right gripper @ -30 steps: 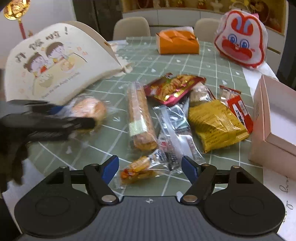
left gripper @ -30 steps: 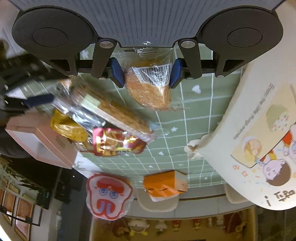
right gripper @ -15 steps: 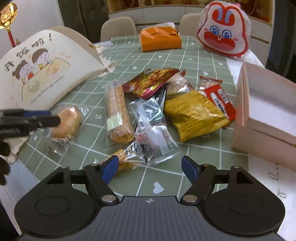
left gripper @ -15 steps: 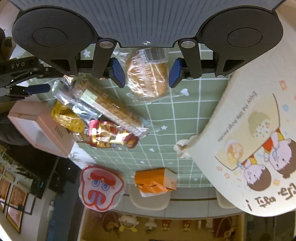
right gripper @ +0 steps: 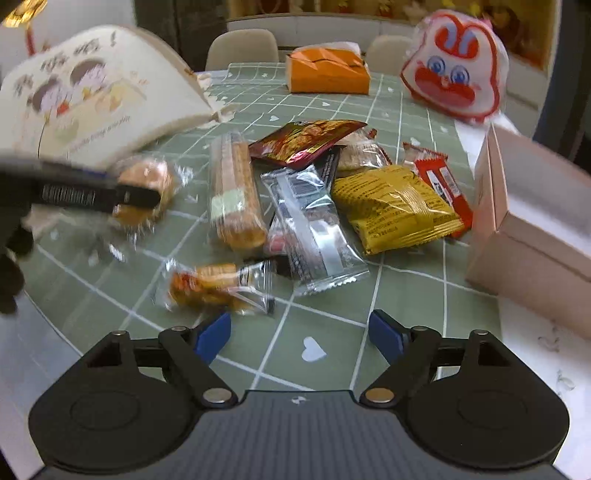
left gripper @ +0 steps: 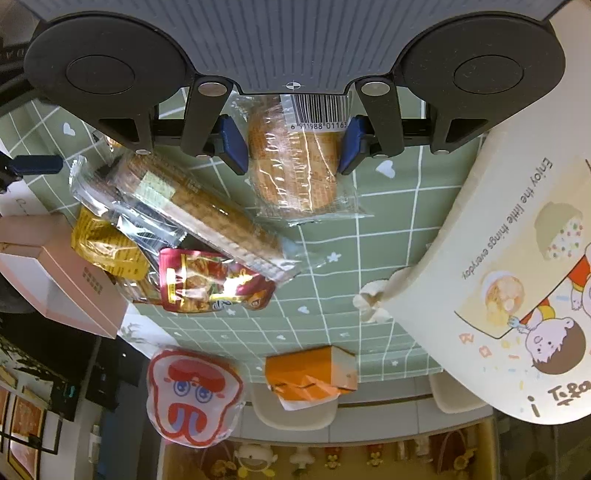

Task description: Organize snacks

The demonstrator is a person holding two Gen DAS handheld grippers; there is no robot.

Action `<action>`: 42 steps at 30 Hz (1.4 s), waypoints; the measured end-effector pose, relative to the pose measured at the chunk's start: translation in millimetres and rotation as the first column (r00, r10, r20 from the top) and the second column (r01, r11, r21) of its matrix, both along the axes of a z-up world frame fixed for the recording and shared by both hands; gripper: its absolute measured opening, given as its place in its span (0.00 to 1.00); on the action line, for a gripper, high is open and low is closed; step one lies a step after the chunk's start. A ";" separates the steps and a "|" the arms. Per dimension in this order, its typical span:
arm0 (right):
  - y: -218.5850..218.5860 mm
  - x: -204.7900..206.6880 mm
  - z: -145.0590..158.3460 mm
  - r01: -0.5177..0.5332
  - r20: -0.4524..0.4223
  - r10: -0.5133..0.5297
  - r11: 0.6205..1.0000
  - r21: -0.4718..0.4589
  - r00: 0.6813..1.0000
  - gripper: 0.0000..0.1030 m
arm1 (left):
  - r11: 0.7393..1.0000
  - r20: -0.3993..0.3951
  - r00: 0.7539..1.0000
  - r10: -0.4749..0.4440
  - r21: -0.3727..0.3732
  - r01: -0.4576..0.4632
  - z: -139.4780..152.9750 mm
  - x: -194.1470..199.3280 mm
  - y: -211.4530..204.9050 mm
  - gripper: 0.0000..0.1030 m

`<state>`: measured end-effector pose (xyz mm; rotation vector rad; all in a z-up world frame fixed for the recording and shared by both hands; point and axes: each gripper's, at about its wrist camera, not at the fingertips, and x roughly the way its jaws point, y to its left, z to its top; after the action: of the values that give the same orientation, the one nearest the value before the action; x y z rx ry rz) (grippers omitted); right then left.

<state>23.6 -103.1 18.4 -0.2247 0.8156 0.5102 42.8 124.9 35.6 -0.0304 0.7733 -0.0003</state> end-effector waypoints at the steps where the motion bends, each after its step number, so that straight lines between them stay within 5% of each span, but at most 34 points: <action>1: -0.9 -0.1 -1.0 0.004 -0.005 -0.004 1.000 0.007 1.000 0.88 | 1.000 0.003 1.000 -0.001 0.002 0.001 0.4 -0.6 -0.3 0.57; 5: -0.1 3.9 3.4 -0.007 -0.019 0.008 1.000 0.005 1.000 0.88 | 1.000 0.006 1.000 -0.011 -0.005 0.011 1.8 -3.3 -0.6 0.56; 9: -9.1 5.2 32.1 -0.025 0.068 0.020 0.997 0.068 0.997 0.87 | 0.999 0.015 1.000 -0.014 -0.035 0.014 1.7 -3.9 2.4 0.55; 16: -48.7 74.4 87.3 0.206 0.228 -0.227 0.972 0.110 0.947 0.86 | 0.994 0.037 0.999 0.010 -0.111 -0.005 -3.3 1.0 12.5 0.55; 21: -63.7 152.7 64.8 0.323 0.113 -0.326 0.945 0.047 0.939 0.81 | 0.987 0.048 0.999 0.010 -0.161 -0.002 -6.1 -3.1 24.7 0.55; 25: -55.6 176.2 38.2 0.299 -0.066 -0.293 0.947 0.114 0.954 0.77 | 0.982 0.051 0.999 0.008 -0.188 0.001 -7.2 -7.7 35.8 0.55; 31: -2.2 175.8 34.7 0.216 -0.004 -0.216 0.973 0.084 0.976 0.76 | 0.975 0.051 0.999 0.010 -0.223 0.002 -8.9 -16.2 43.2 0.55; 40: 49.6 166.2 43.2 0.105 -0.077 -0.089 0.966 0.234 0.993 0.77 | 0.973 0.044 0.999 0.016 -0.229 -0.006 -8.3 -24.3 44.0 0.55; 42: 56.3 154.6 50.4 0.075 -0.012 -0.074 0.978 0.195 0.997 0.76 | 0.974 0.043 0.999 0.014 -0.228 -0.004 -8.6 -27.7 43.0 0.55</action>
<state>178.2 -46.8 68.8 -0.0118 0.7696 0.5166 15.1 167.9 27.0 -0.2511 0.7259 -0.0808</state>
